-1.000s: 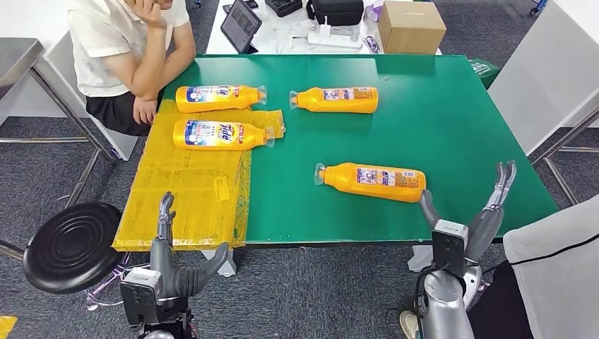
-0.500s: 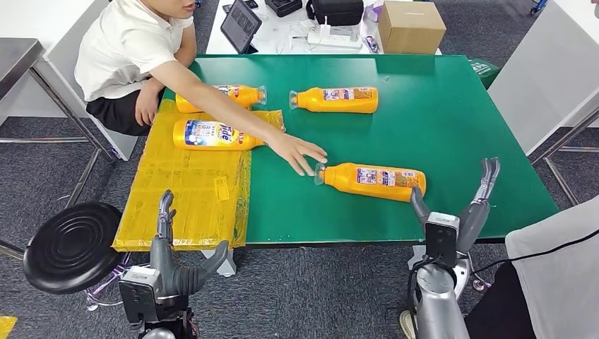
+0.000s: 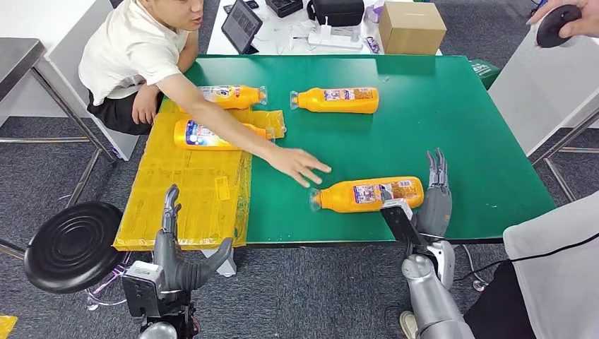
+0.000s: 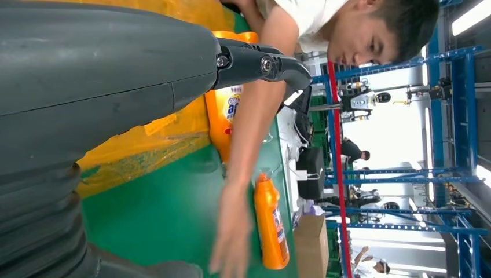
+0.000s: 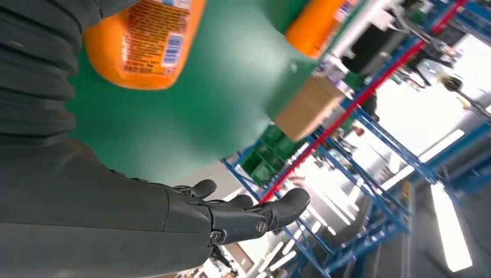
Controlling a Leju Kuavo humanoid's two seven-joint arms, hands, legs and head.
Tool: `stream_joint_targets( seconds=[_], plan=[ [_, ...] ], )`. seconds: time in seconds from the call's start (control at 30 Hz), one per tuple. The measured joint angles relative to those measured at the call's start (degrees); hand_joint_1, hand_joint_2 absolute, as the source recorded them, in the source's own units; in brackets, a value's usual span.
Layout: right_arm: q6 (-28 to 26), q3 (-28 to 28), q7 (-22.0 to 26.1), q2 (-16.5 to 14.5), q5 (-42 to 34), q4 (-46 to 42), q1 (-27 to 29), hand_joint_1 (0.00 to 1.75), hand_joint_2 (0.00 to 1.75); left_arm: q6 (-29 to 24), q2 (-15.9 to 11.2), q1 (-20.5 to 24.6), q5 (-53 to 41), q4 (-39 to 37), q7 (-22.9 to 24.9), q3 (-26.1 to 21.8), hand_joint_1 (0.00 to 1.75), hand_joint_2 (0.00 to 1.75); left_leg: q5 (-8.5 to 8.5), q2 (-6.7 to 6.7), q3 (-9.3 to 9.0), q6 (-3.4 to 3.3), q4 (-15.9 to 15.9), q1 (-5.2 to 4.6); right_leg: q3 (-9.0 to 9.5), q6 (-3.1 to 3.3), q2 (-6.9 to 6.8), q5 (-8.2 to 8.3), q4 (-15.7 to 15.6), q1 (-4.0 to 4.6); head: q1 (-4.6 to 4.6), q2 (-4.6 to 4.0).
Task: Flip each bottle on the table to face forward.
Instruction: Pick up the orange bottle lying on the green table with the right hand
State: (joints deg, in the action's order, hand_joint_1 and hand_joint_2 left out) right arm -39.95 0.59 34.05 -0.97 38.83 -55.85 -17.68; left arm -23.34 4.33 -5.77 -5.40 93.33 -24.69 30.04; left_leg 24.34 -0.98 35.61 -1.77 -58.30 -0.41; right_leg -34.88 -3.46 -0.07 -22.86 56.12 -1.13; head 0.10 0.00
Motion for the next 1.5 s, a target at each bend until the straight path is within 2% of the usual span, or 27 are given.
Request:
stream_joint_targets(
  seconds=[0.13, 0.27, 0.53, 0.77, 0.9, 1.03, 1.27, 1.5],
  plan=[
    [0.1, 0.5, -0.8, 0.8, 0.8, 4.0, -1.5, 0.00, 1.75, 0.2, 0.0, 0.2, 0.0, -0.2, 0.0, 0.0, 0.00, 1.75, 0.01, 0.01, 0.01, 0.01, 0.0, 0.00, -0.01, -0.01, 0.01, -0.01, 0.0, 0.00, 0.01, 0.00],
    [1.0, 1.7, -3.4, 1.5, 3.4, 9.0, -3.5, 0.00, 0.00, 1.4, 0.1, 0.7, 0.0, -0.6, -0.1, 0.0, 0.00, 1.75, 0.04, 0.02, 0.01, 0.03, 0.0, 0.00, -0.03, 0.00, 0.01, -0.02, 0.0, 0.00, 0.01, 0.00],
    [1.8, 6.1, -7.4, 2.2, 11.3, 20.8, -7.8, 0.00, 0.00, 4.1, 0.9, 2.5, 0.1, -1.9, -0.3, 0.0, 0.00, 1.75, 0.02, 0.02, 0.00, 0.02, 0.0, 0.01, -0.02, 0.00, 0.01, -0.01, 0.0, 0.01, 0.01, 0.00],
    [2.3, 11.7, -14.1, 4.0, 21.1, 26.2, -10.7, 0.00, 0.00, 5.2, 1.3, 3.4, 0.4, -2.9, -0.4, 0.2, 0.00, 1.75, 0.03, 0.02, 0.01, 0.02, 0.0, -0.01, -0.03, 0.00, 0.01, -0.02, 0.0, 0.00, 0.00, 0.00],
    [2.7, 15.2, -19.7, 5.8, 29.0, 28.2, -12.8, 0.00, 0.00, 6.2, 1.3, 3.9, 0.8, -3.4, -0.2, 0.3, 0.00, 1.75, 0.03, 0.00, 0.02, 0.02, 0.0, -0.02, -0.03, -0.01, 0.00, -0.02, 0.0, -0.01, 0.01, 0.00],
    [3.5, 18.5, -23.2, 7.6, 34.2, 29.8, -15.3, 0.00, 1.75, 7.1, 1.5, 4.3, 1.5, -3.9, 0.1, 0.7, 0.00, 1.75, 0.02, 0.02, 0.02, 0.02, 0.0, -0.03, -0.02, -0.01, 0.01, 0.00, 0.0, -0.02, 0.01, 0.00],
    [6.7, 22.3, -27.2, 8.9, 38.7, 31.4, -17.8, 0.00, 1.75, 7.7, 1.5, 4.4, 2.2, -4.4, 0.4, 1.1, 0.00, 1.75, 0.02, 0.02, 0.01, 0.02, 0.0, -0.02, -0.03, -0.02, 0.01, 0.00, 0.0, -0.01, 0.00, 0.00],
    [7.1, 24.1, -27.9, 9.3, 39.7, 32.2, -18.5, 0.00, 1.75, 8.0, 1.6, 4.4, 2.5, -4.6, 0.5, 1.1, 0.00, 1.75, 0.03, 0.02, 0.02, 0.02, 0.0, -0.02, -0.03, -0.02, 0.01, -0.01, 0.0, -0.01, 0.01, 0.00]
  ],
)
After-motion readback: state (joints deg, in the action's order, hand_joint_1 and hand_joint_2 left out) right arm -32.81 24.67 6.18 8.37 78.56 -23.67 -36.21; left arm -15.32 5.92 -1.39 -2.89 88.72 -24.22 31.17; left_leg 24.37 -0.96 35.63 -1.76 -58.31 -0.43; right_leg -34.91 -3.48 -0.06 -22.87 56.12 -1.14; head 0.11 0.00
